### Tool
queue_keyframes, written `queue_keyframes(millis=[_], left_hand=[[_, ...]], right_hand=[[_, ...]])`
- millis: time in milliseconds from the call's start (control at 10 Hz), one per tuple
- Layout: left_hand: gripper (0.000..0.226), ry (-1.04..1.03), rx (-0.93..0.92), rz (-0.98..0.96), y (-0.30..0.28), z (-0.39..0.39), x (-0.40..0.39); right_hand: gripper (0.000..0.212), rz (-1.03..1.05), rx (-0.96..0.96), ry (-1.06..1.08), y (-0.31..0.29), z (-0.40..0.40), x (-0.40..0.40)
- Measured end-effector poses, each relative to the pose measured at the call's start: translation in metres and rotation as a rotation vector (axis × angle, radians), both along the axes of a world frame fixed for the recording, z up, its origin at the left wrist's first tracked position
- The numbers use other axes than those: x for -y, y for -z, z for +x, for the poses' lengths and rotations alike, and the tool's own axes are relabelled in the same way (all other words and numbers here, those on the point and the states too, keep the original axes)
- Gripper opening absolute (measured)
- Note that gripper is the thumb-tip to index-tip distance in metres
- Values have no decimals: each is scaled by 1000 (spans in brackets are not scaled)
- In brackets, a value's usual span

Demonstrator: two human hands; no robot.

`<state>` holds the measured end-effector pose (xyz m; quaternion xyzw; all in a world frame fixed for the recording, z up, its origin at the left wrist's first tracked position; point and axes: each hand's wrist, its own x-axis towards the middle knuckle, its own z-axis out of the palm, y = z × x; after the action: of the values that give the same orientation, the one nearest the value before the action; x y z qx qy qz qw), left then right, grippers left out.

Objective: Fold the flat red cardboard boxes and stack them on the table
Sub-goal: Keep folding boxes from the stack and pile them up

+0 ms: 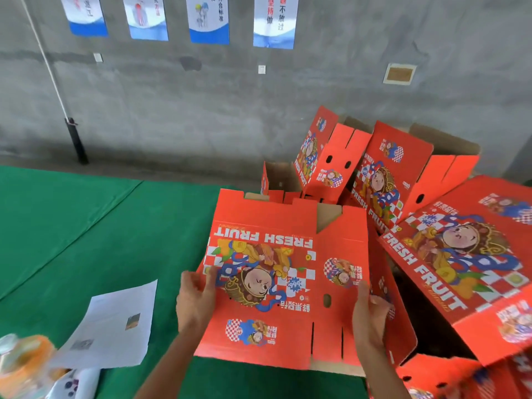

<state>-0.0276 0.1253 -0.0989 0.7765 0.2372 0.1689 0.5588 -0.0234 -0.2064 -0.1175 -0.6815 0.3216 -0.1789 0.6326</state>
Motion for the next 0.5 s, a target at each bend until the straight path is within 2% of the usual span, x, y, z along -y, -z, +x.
queue_keyframes(millis=[100, 200, 300, 400, 500], left_hand=[[62, 257, 95, -92, -17, -33, -15], [58, 526, 3, -320, -25, -53, -27], [59, 597, -1, -399, -23, -64, -31], [53, 605, 60, -510, -20, -67, -27], [57, 616, 91, -292, -10, -71, 0]], right_hand=[[39, 45, 122, -73, -11, -30, 7], [55, -24, 67, -130, -11, -47, 7], [67, -142, 16, -194, -5, -63, 6], [86, 20, 31, -253, -5, -73, 5], [56, 228, 474, -975, -8, -68, 29]])
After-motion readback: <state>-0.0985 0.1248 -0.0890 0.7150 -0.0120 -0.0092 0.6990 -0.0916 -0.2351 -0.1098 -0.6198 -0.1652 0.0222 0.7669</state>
